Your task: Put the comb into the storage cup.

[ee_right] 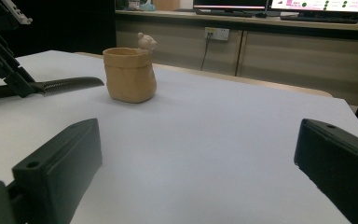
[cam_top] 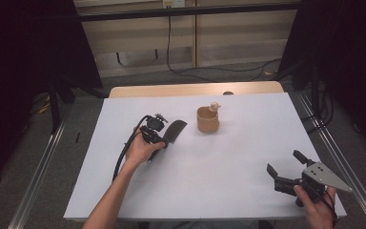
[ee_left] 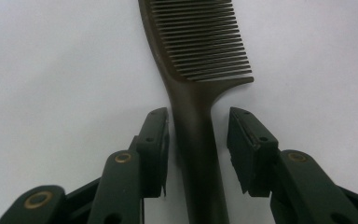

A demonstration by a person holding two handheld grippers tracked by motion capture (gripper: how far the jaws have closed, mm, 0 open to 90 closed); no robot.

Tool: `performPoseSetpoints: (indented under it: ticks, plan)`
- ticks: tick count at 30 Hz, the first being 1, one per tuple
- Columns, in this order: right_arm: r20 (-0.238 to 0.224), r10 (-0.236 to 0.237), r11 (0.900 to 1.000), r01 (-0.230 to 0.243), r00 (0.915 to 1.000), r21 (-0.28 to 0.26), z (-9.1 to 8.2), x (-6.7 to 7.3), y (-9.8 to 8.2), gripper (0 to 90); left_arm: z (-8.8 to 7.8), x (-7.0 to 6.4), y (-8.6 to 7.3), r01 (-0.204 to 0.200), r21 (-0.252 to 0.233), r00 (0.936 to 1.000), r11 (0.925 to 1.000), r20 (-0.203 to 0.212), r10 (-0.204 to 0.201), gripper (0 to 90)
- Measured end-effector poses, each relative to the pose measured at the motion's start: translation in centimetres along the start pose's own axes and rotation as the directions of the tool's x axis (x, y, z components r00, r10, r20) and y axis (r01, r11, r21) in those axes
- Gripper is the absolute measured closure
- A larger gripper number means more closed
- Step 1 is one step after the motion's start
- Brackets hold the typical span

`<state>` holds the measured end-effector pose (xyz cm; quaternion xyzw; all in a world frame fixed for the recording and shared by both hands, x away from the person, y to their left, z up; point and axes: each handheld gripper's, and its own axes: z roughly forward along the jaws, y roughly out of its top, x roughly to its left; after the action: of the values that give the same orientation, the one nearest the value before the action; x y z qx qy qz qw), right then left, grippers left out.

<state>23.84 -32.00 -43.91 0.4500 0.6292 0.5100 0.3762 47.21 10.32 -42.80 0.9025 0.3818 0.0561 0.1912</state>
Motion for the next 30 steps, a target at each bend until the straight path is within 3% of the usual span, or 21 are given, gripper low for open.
performPoseSetpoints:
  ticks: [17,30]
  plan:
    - [-0.006,-0.003,1.0,0.003,1.0,0.004,0.11,0.04,-0.04,0.1,0.05,-0.56,0.61,0.001,0.036,0.9996,0.9993,-0.03,0.0,70.1]
    - [-0.007,-0.001,1.0,0.001,1.0,0.003,0.06,0.0,-0.04,0.1,-0.01,0.11,0.6,0.039,0.032,0.9992,0.9987,0.011,-0.039,72.7]
